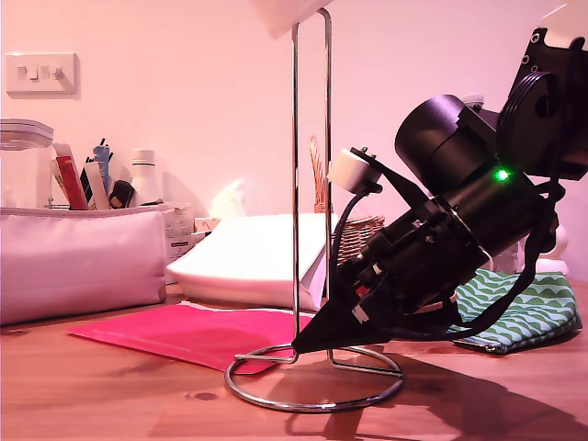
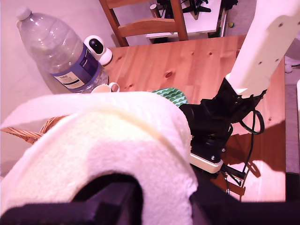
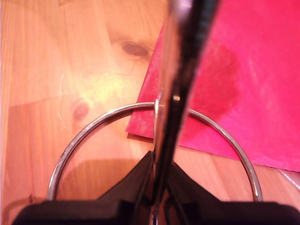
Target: Insert the paper towel roll into the metallic stand.
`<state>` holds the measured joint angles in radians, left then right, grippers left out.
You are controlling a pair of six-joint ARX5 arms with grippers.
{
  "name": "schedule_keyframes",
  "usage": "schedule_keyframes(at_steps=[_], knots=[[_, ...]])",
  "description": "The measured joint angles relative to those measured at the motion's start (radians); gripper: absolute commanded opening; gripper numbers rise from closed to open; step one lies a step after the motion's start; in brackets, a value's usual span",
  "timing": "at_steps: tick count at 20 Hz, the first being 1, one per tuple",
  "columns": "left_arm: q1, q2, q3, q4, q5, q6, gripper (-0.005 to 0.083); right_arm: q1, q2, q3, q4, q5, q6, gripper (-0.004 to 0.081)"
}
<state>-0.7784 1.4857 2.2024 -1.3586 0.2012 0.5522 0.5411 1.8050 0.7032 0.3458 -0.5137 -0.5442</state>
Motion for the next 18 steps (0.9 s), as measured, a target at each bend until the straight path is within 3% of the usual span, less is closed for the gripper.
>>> schedule_keyframes(at_steps=[13, 18], knots=[[-0.001, -0.031, -0.022, -0.003, -0.029, -0.056, -0.0024, -0.010, 0.001, 0.000, -0.001, 0.000, -0.003, -0.0013], [0.000, -0.040, -0.039, -0.027, -0.037, -0.057, -0.0024, -0.065, 0.002, 0.005, -0.010, -0.002, -0.004, -0.0013]])
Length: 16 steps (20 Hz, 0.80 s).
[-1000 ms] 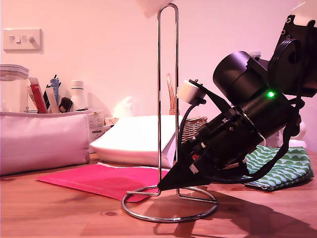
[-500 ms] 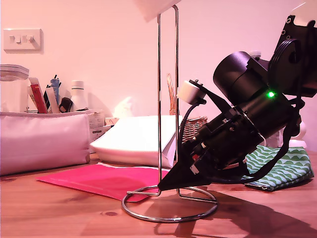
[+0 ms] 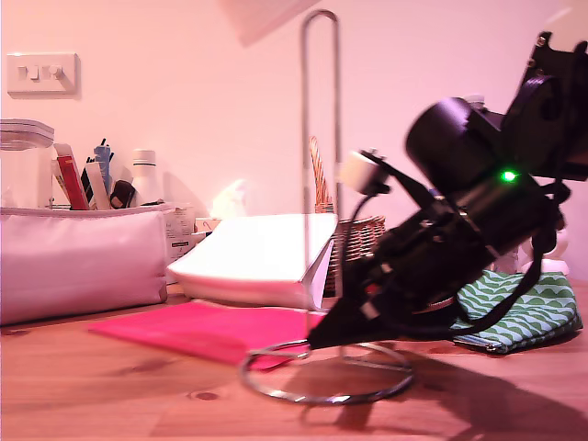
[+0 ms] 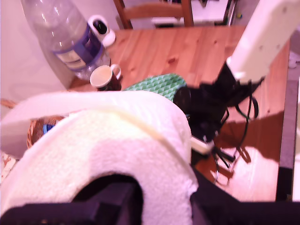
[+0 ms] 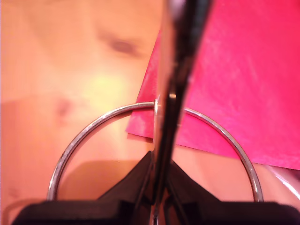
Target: Insert the paper towel roll into the metallic stand.
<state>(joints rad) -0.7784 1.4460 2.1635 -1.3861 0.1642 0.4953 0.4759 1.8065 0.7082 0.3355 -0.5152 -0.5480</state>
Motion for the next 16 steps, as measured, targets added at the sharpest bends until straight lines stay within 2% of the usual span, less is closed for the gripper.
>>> schedule_keyframes(at_steps=[3, 9, 12, 16], knots=[[0.000, 0.000, -0.004, 0.000, 0.000, 0.009, -0.0024, -0.008, 0.000, 0.003, -0.007, 0.001, 0.000, -0.0013], [0.000, 0.000, -0.004, 0.001, -0.022, 0.058, -0.0024, 0.054, 0.000, 0.007, -0.005, 0.028, 0.000, -0.0013], [0.000, 0.000, -0.004, 0.002, 0.019, 0.058, -0.0024, 0.084, 0.000, 0.008, -0.007, 0.032, 0.000, -0.0013], [0.000, 0.005, -0.004, 0.001, 0.024, 0.036, -0.0024, 0.089, 0.000, 0.010, -0.012, 0.046, 0.017, -0.0013]])
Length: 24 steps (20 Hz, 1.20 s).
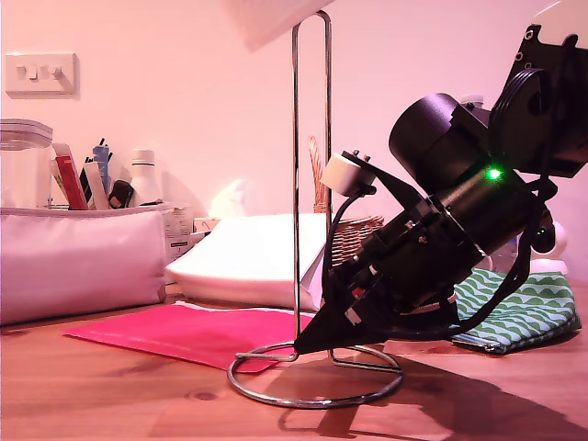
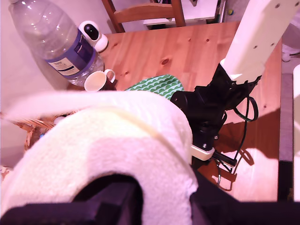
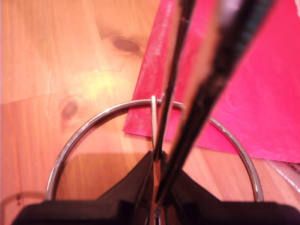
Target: Insert the paper towel roll into the metallic stand.
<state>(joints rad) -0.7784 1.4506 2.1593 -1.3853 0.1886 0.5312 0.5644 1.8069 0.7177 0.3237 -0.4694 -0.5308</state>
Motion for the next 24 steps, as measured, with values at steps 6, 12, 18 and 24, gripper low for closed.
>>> schedule_keyframes(at_steps=[6, 12, 18, 24], knots=[[0.009, 0.041, 0.000, -0.003, -0.022, -0.027, -0.0024, 0.001, 0.000, 0.008, -0.018, 0.016, 0.003, -0.0013], [0.009, 0.091, 0.000, -0.003, -0.014, -0.028, -0.0024, 0.001, 0.000, 0.020, -0.050, 0.029, 0.006, 0.0075], [0.013, 0.097, 0.000, 0.011, -0.052, -0.027, -0.0024, 0.001, -0.014, 0.009, -0.111, 0.035, 0.083, 0.0176], [0.013, 0.097, 0.000, 0.009, -0.052, -0.030, -0.0024, 0.001, -0.123, -0.014, -0.175, 0.036, 0.086, 0.0198]])
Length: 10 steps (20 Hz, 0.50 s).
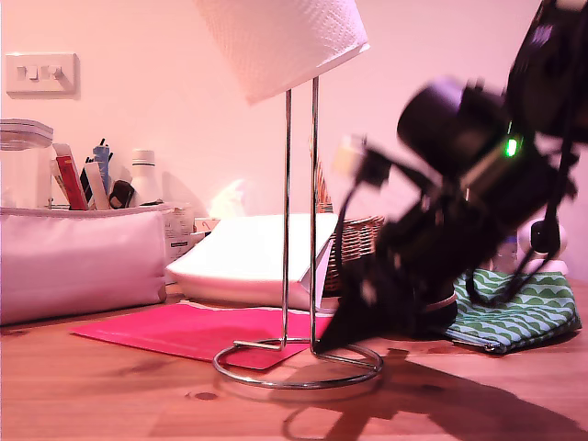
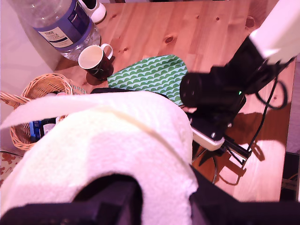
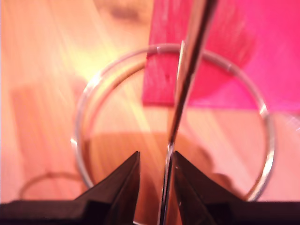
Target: Insert the paper towel roll into the metallic stand.
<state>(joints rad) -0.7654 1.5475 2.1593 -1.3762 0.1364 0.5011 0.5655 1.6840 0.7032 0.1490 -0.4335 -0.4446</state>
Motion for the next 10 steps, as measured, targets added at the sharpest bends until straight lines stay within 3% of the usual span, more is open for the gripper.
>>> schedule_keyframes(at_steps=[6, 10], knots=[[-0.020, 0.000, 0.000, -0.001, -0.008, -0.010, -0.0024, -0.002, -0.095, 0.000, -0.135, 0.000, 0.026, 0.0199], [-0.032, 0.000, 0.000, -0.006, -0.012, -0.031, -0.0024, -0.022, -0.253, 0.000, -0.249, 0.011, 0.049, 0.0199]])
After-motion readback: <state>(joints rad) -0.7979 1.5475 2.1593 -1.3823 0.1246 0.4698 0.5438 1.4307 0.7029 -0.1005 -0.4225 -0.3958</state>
